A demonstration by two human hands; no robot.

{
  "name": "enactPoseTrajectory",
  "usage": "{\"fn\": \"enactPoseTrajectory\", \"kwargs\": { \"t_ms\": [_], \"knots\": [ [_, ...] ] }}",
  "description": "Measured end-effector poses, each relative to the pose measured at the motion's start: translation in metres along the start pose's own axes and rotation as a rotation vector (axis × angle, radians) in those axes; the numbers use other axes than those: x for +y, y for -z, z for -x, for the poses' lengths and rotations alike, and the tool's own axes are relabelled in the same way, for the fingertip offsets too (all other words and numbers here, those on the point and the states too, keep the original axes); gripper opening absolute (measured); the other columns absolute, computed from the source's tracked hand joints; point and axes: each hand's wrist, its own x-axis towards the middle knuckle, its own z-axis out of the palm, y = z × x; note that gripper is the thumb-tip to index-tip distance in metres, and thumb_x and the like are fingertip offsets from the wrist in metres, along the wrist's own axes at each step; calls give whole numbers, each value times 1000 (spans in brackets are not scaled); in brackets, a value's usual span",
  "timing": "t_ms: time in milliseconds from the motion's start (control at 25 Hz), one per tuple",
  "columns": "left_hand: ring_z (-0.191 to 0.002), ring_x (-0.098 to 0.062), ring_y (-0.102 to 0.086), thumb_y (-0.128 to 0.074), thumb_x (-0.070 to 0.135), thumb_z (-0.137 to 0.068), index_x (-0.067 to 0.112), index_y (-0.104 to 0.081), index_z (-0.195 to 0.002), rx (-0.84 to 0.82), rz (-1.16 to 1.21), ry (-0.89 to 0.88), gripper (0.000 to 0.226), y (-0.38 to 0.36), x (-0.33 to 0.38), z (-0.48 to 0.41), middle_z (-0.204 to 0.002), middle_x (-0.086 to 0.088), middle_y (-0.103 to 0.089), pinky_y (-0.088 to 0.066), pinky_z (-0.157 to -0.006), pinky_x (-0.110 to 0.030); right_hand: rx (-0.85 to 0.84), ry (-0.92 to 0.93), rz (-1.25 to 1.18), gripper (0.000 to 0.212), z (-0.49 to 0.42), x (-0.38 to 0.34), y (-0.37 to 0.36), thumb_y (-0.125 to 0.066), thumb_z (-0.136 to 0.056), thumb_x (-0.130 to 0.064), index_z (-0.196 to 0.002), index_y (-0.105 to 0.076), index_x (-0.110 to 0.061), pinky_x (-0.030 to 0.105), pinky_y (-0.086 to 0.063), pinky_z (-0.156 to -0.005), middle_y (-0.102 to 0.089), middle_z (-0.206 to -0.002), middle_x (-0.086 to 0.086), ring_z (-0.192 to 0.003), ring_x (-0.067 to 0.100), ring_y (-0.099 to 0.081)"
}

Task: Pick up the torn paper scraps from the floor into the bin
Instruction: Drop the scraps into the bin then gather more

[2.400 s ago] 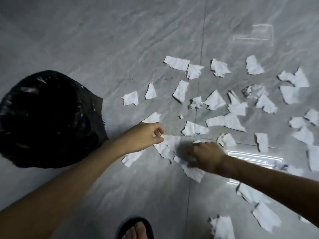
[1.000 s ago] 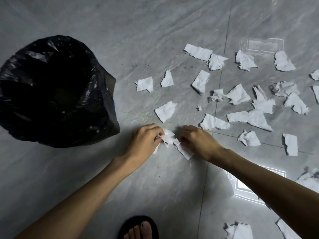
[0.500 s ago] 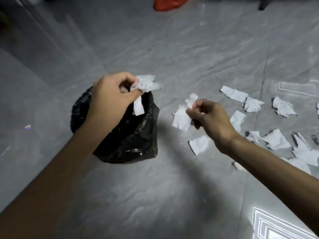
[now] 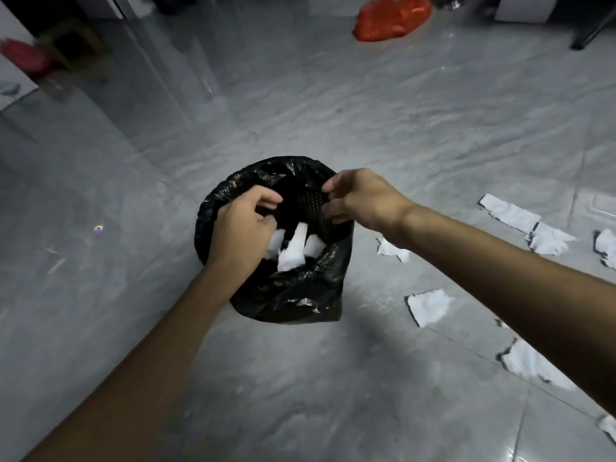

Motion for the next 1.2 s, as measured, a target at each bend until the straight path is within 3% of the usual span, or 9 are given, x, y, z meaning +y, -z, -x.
{"fn": "enactPoseTrajectory", "kwargs": {
  "t_ms": [80,200,280,400,560,720,880,1000,1200],
  "knots": [
    [-72,-12,-62,-56,-1,-81,21,-68,-100,18,68,-74,31,-4,26,6,-97,8,-70,-43,-70,-11,93,40,-38,21,17,12,24,-57,-86,8,-104,-60,0,18,-51,-59,-56,-74,5,-65,20,-58],
    [-60,0,-52,-60,4,-82,19,-68,-99,-49,127,-209,24,-22,73,17,-77,17,-59,-41,-68,-12,185,0,95,12,58,55,75,-59,-88,-2,-97,-66,-7,16,-47,-52,-61,-72,0,-62,14,-60],
    [-60,5,-51,-62,10,-83,21,-67,-99,-222,127,-305,20,-45,100,28,-75,20,-56,-41,-69,-8,199,-118,334,10,92,107,110,-64,-85,-6,-91,-68,-15,14,-44,-53,-65,-70,-2,-60,11,-59],
    [-76,-2,-59,-66,32,-83,30,-64,-103,-608,26,-382,21,-92,118,41,-88,17,-65,-52,-84,-28,190,-365,781,26,145,189,141,-75,-78,-23,-104,-68,-19,28,-47,-73,-69,-99,7,-85,23,-64],
    [-100,-15,-62,-64,41,-82,32,-58,-115,-844,-148,-317,35,-156,118,54,-108,13,-64,-48,-86,-33,195,-455,932,39,181,254,130,-70,-78,-36,-112,-57,-23,39,-50,-70,-56,-111,5,-95,33,-64],
    [-122,-28,-52,-64,37,-86,20,-44,-131,-866,-367,-337,52,-229,96,74,-135,-4,-48,-43,-89,-38,301,-314,798,7,185,271,128,-65,-84,-21,-85,-60,-16,33,-44,-61,-65,-87,4,-80,29,-65],
    [-109,-32,-58,-67,25,-86,12,-55,-115,-766,-338,-301,34,-263,63,82,-119,-10,-55,-48,-85,-42,455,-170,615,26,156,266,140,-69,-84,-22,-106,-62,-11,30,-43,-66,-67,-83,8,-72,21,-57],
    [-95,-32,-63,-67,15,-83,11,-65,-87,-731,-193,-295,6,-265,54,80,-98,-9,-65,-48,-76,-41,411,-184,710,15,128,277,143,-63,-85,-14,-97,-64,-5,32,-44,-69,-66,-91,14,-83,32,-63],
    [-118,-34,-49,-75,16,-77,11,-74,-86,-375,-167,-263,10,-269,58,19,-125,-13,-59,-36,-96,-35,400,-133,762,11,123,287,142,-59,-87,-11,-79,-57,-5,46,-50,-68,-55,-91,13,-74,37,-60]
  ]
}}
